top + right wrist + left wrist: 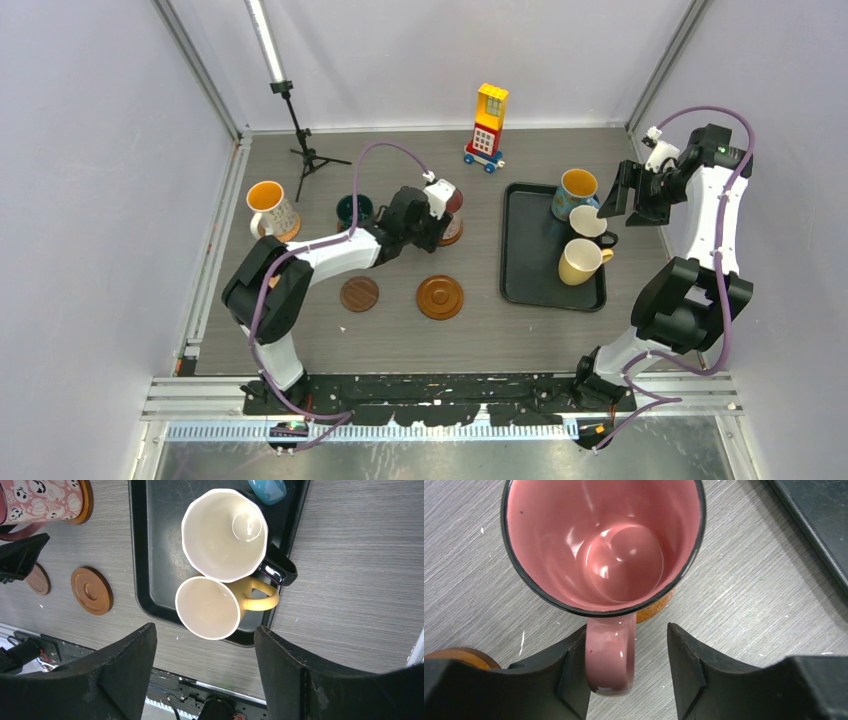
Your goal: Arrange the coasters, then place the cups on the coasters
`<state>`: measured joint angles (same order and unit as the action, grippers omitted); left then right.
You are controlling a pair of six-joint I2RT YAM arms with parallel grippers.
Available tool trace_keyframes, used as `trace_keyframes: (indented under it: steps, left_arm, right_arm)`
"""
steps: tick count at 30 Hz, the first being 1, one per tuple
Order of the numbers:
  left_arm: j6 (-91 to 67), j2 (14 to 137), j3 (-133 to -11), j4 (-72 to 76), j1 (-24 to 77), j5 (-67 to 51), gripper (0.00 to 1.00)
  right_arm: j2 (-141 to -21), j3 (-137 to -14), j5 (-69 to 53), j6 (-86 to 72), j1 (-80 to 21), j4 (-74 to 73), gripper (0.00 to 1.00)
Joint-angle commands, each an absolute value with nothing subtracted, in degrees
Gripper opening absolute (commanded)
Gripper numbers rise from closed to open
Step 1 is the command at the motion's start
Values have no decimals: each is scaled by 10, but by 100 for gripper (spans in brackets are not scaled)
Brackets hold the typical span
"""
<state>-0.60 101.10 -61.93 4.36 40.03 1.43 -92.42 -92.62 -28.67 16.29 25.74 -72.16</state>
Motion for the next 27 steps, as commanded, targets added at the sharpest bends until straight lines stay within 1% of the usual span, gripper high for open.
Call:
trace_keyframes:
  steps: [1, 6, 9, 11, 13, 15, 17, 22, 27]
  left_arm:
    - [-26, 974, -630, 39, 409, 4, 55]
    - [-37, 957, -640, 13, 412, 3, 56]
    - [-39, 939, -655, -22, 412, 3, 59]
    - [-29, 924, -667, -49, 412, 3, 66]
    - [-13, 910, -686, -87, 412, -10, 81]
    - [8, 897, -701, -126, 411, -22, 92]
    - [25, 883, -709, -157, 411, -35, 98]
    - [40, 841, -697, -182, 411, -85, 100]
    - [19, 824, -687, -192, 410, -124, 100]
  right_arm:
    - [-925, -934, -299, 158, 259, -711, 76]
    - [-929, -938, -296, 166, 259, -712, 76]
    - [-938, -951, -290, 189, 259, -725, 76]
    - [-950, -969, -284, 228, 260, -751, 76]
    - [-964, -992, -276, 292, 261, -794, 76]
    - [-972, -1007, -257, 368, 264, -832, 76]
    - [-974, -1007, -234, 443, 268, -853, 76]
    - [-965, -962, -203, 640, 269, -884, 77]
    - [-966, -937, -217, 722, 268, -868, 79]
